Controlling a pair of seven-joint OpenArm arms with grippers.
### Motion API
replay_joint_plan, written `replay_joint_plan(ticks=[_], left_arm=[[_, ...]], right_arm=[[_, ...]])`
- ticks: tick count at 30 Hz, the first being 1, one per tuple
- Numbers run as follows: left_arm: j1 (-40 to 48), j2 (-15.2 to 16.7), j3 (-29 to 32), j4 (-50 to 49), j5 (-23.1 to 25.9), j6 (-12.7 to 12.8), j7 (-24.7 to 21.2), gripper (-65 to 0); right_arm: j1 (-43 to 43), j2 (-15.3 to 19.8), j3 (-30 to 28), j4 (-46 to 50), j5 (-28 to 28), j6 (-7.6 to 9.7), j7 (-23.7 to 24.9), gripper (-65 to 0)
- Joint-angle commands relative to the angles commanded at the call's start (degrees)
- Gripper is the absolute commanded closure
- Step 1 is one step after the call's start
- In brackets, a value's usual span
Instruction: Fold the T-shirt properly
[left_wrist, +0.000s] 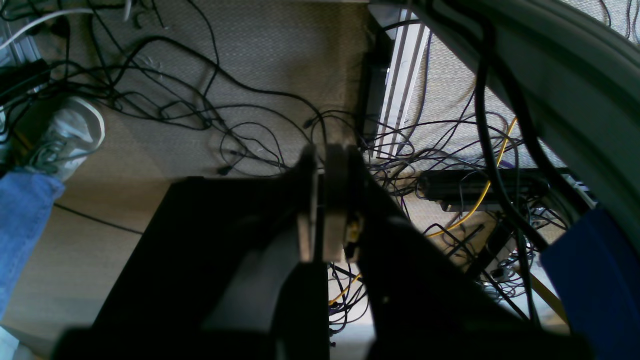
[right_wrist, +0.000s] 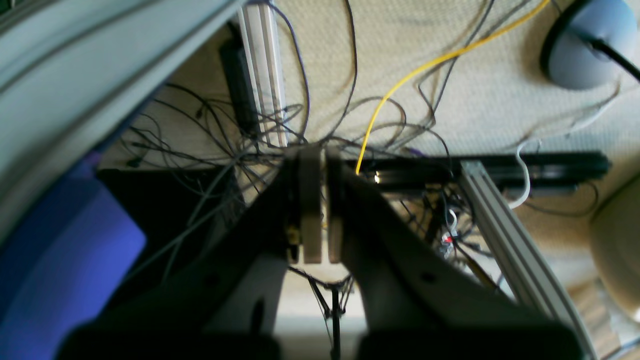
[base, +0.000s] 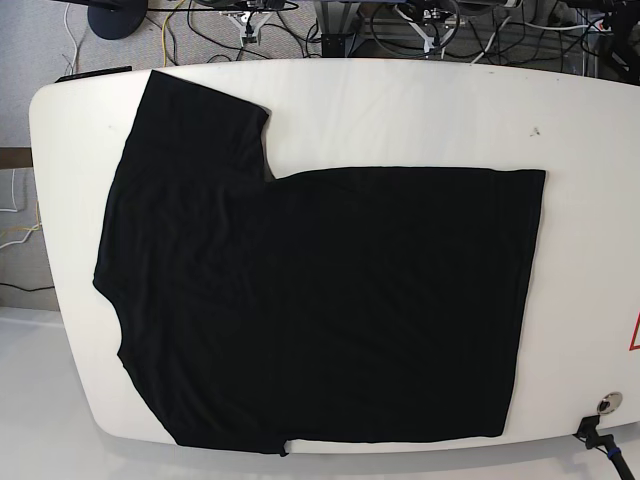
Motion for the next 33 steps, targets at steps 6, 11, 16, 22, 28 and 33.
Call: replay_joint_plan(ticks=[6,11,16,22,28,33], left_arm=[[0.5,-0.1,0.0,-0.5,0.0,0.1,0.0,-2.7],[0.7,-0.2,0.1,-0.4,0.3,0.0,0.2,-2.7],[1.0,-0.2,0.2,-0.5,-0.1,0.2,0.3,-2.5],[1.3,-0.4,0.1,-0.3,0.0,0.2,0.3,-2.5],[1.5,-0.5,0.1,-0.6,0.3,0.0,0.5,-2.5],[1.3,-0.6,0.3,0.3,-0.5,0.0,-0.1,-2.0]], right_arm=[[-0.3,0.2,0.0,0.1,-0.1,-0.12,0.1,-3.9],[-0.4,0.2,0.0,0.3,0.2,-0.08,-0.1,-3.8],[-0.4,0.4,0.1,-0.1,-0.4,-0.17,0.4,-3.8],[-0.6,0.8,-0.1,-0.2,0.0,-0.18,0.6,-3.7],[-1.5,1.6,0.2,-0.1,2.9,1.32,0.5,-3.7],[-1.1,1.4,0.0,0.3,0.8,0.70,0.6,-4.0]])
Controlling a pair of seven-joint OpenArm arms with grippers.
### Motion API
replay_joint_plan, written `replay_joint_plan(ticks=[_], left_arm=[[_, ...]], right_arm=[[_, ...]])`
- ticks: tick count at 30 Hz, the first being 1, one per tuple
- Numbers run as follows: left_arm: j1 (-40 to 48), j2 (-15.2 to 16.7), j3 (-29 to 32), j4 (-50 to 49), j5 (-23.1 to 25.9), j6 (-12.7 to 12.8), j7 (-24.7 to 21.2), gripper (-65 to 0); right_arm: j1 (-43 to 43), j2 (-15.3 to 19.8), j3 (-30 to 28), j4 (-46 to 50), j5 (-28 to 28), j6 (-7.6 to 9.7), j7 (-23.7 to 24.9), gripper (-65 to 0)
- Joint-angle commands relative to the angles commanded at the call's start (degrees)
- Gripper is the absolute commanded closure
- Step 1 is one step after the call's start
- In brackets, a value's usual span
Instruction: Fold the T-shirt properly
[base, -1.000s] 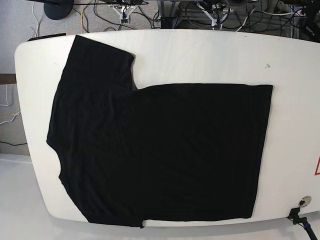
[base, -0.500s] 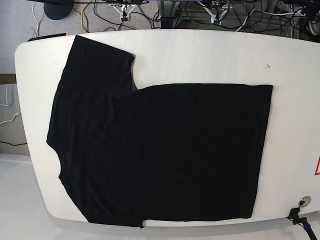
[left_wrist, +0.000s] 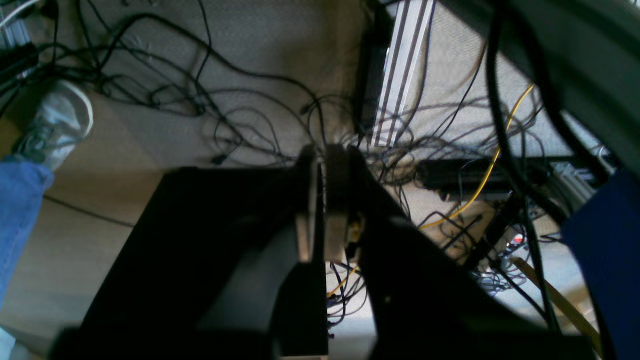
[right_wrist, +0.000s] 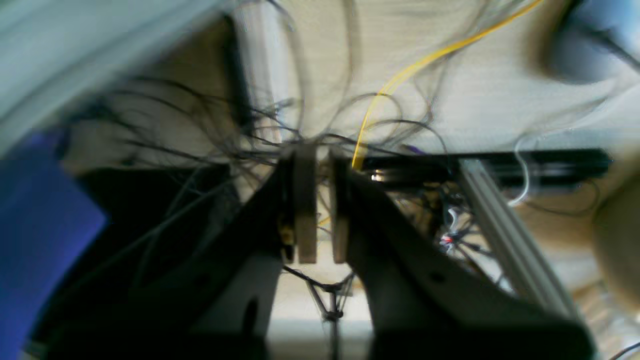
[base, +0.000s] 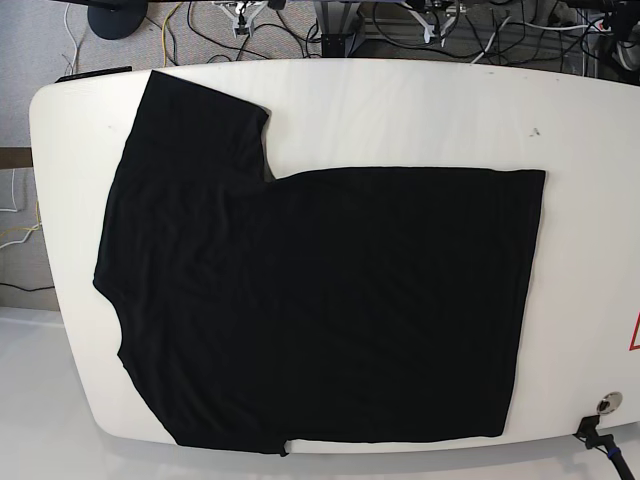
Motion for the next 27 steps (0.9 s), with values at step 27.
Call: replay_joint_plan(ticks=[27], left_arm=[[4.8,-1.3,0.1,3.5,-0.7,-0.6,-2.6,-2.2]], right_arm=[[-5.0,1.9,-0.3,2.2,-1.2,0.63,0.0,-3.7]])
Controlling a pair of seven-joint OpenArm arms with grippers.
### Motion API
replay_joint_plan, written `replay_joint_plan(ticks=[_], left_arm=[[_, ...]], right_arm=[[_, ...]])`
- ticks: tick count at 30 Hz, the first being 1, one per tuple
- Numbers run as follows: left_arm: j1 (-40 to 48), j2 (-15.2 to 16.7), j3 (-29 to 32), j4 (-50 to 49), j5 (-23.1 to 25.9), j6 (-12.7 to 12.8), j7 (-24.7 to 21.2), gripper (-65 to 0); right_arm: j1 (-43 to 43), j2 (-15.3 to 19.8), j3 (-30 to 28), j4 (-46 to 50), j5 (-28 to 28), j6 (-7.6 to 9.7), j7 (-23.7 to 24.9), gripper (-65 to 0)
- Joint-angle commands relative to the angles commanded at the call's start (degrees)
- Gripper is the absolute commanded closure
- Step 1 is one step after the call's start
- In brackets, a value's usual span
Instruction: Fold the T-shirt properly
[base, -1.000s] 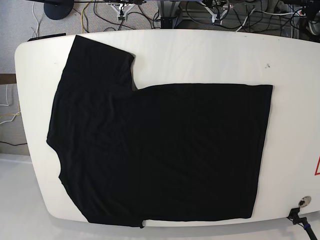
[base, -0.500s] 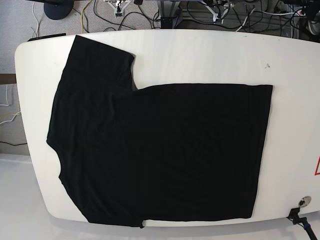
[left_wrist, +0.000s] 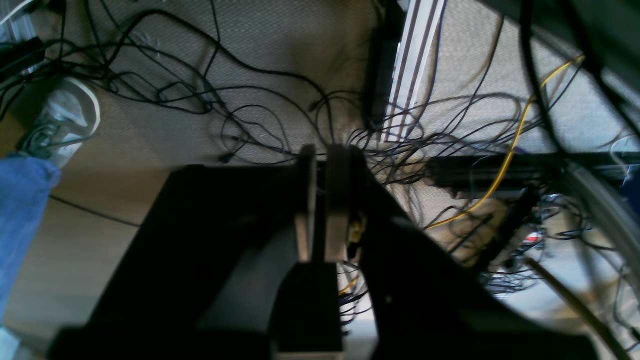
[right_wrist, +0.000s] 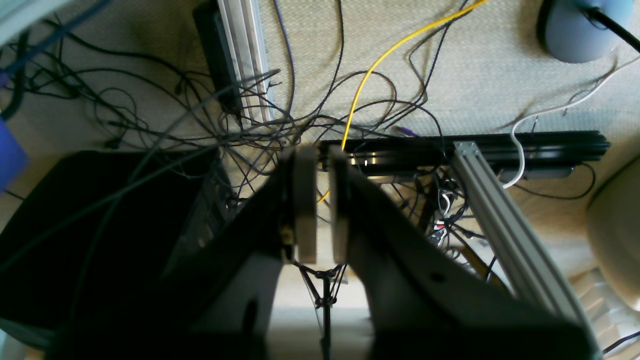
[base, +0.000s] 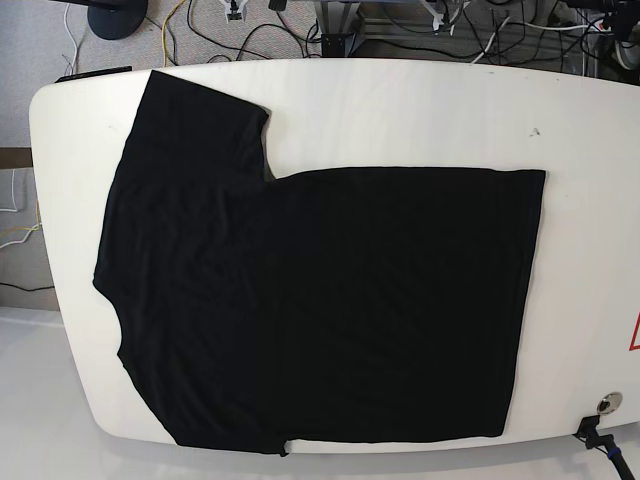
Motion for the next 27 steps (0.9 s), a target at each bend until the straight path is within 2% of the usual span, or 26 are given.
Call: replay_joint_plan(ticks=[11,15,20,22,27], left_arm=[[0.1,0.0,0.2,-2.6,0.1,-0.2,0.0,-1.6],[0.7,-0.1,0.2,-2.4,0.0,0.0,0.1,-1.7],[4.3,-0.5,-0.1,0.4,0.1,-0.1,-0.1,-1.9],[7.7,-1.0,-0.1,4.4,0.2,-0.8,0.0,-1.6],[18.4,-3.5,0.0,23.0,0.1,-6.5,-0.1,-0.6]], right_arm=[[-0.2,0.2,0.2,-0.1,0.0,0.09,-0.1,-3.2],[-0.1,0.2,0.0,-0.4,-0.1,-0.37,0.1,-3.1],[-0.8,0.5,0.2,-0.3,-0.2,-0.30,-0.2,-3.3],[-1.6,0.6,0.4,0.7,-0.1,0.56,-0.5,-3.5],[-8.0,0.8,0.6,8.1,1.0,4.74,-0.8,-3.9]])
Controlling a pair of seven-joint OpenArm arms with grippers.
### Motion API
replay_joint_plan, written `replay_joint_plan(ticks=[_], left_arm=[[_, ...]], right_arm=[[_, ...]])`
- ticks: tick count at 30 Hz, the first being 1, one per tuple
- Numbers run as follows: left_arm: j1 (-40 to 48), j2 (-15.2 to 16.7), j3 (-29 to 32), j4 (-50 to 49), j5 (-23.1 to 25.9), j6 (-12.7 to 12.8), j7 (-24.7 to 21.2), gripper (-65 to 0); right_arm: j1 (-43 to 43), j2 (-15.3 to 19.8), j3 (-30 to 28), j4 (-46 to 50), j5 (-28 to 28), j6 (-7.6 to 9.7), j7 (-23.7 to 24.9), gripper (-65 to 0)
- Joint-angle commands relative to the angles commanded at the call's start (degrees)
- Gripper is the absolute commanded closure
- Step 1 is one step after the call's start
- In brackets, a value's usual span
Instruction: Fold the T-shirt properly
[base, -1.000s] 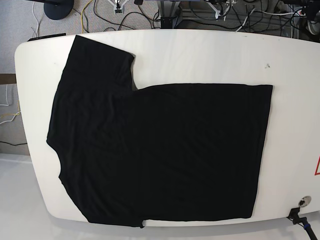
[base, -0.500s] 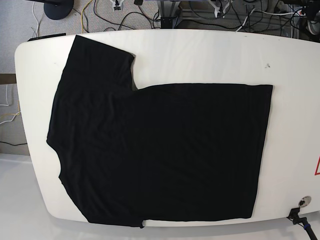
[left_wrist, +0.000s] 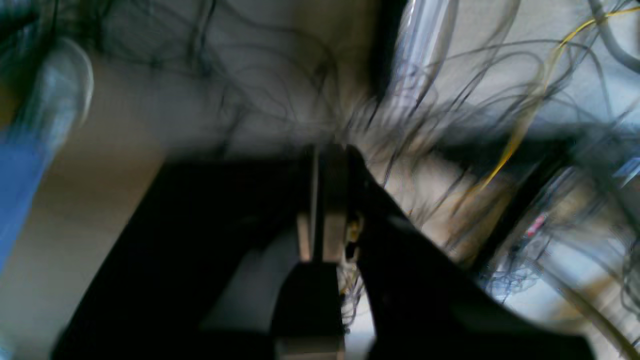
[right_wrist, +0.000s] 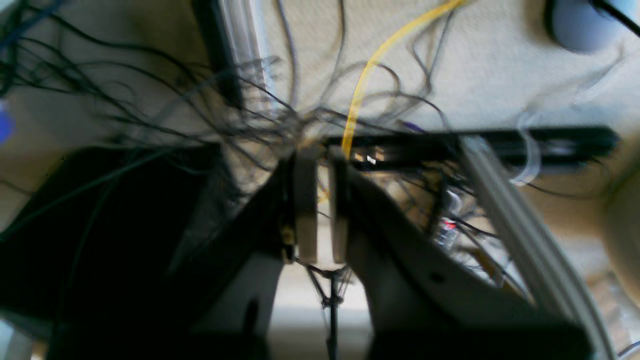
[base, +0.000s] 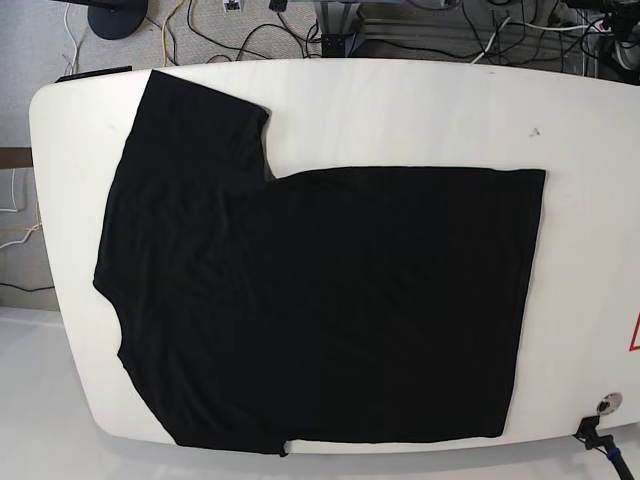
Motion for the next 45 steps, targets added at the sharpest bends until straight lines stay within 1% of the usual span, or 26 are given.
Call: replay_joint_plan(ticks=[2,3,5,6,9,13,18,20,23,27,29,32,33,36,40,42,45], left_arm=[[4.1,-1.6,0.4,7.3,-0.3,-1.7,0.6,-0.2],[-0.4,1.1,0.0,-2.2,0.8,1.8,3.3,-0.7],[2.8,0.9,-0.8,2.0,1.7,1.9,4.5,-1.1],[4.2,0.8,-1.1,4.1,2.0,1.7,5.0,-1.2],[7.9,0.2,-2.6,9.7,2.5,2.0,6.3,-1.6],[12.7,-1.5,-4.0,18.0,2.6,1.8,8.0,-1.8],[19.3,-4.3,-4.1,28.1,2.9,1.9,8.6,-2.1],[21.9,-5.4,-4.0,31.6,3.2,2.1,8.9,-2.5],[26.3,-7.4,-3.9,37.9,3.2,1.9,9.5,-2.8],[33.0,-8.6,-4.1,49.7,4.3,1.9,9.4,-2.6],[36.6,-9.0,-4.1,56.0,4.7,1.7,9.4,-2.2],[40.8,-9.6,-4.3,63.8,4.9,1.0,9.9,-2.2],[38.5,-10.2,-4.5,60.1,3.7,0.7,4.6,-1.9],[41.8,-13.1,-4.6,67.5,3.8,0.1,4.0,-1.9],[44.0,-14.0,-6.4,75.3,4.1,-1.0,3.3,-2.0],[44.7,-14.0,-7.5,79.2,4.2,-2.3,3.5,-1.9],[43.8,-13.3,-9.0,82.9,4.3,-6.5,4.5,-1.7]], right_arm=[[-2.7,0.5,0.2,4.8,0.8,1.38,-0.5,-4.2],[0.2,0.1,0.2,0.1,-0.3,0.00,0.3,-2.6],[-2.9,0.3,0.4,3.1,-0.6,1.68,0.2,-2.6],[-4.0,0.4,0.4,4.3,-0.6,2.20,0.0,-2.7],[-7.7,0.5,0.6,8.3,-0.7,2.90,-0.2,-2.5],[-12.0,0.7,0.8,14.8,-0.9,2.75,-0.7,-2.4],[-18.4,1.1,0.7,23.9,-1.0,2.18,-1.3,-2.0],[-20.8,1.3,1.0,28.2,-1.3,2.24,-1.4,-1.9],[-25.3,1.8,1.2,36.2,-1.2,2.17,-2.0,-1.6],[-31.7,3.4,1.4,48.9,-1.1,2.56,-3.9,-1.5],[-34.7,4.4,1.8,55.8,-1.1,2.49,-4.7,-1.5],[-38.1,5.6,2.7,64.8,-0.8,2.87,-6.0,-1.3],[-36.7,4.6,2.4,60.0,-0.1,2.24,-8.2,-2.1],[-40.7,5.8,5.0,72.1,0.3,2.53,-11.0,-2.0],[-42.2,8.0,7.4,84.2,0.3,2.73,-16.5,-2.5],[-42.0,8.8,8.5,88.8,0.4,2.86,-19.5,-2.8],[-40.5,9.7,9.4,93.5,0.4,3.29,-24.0,-3.1]])
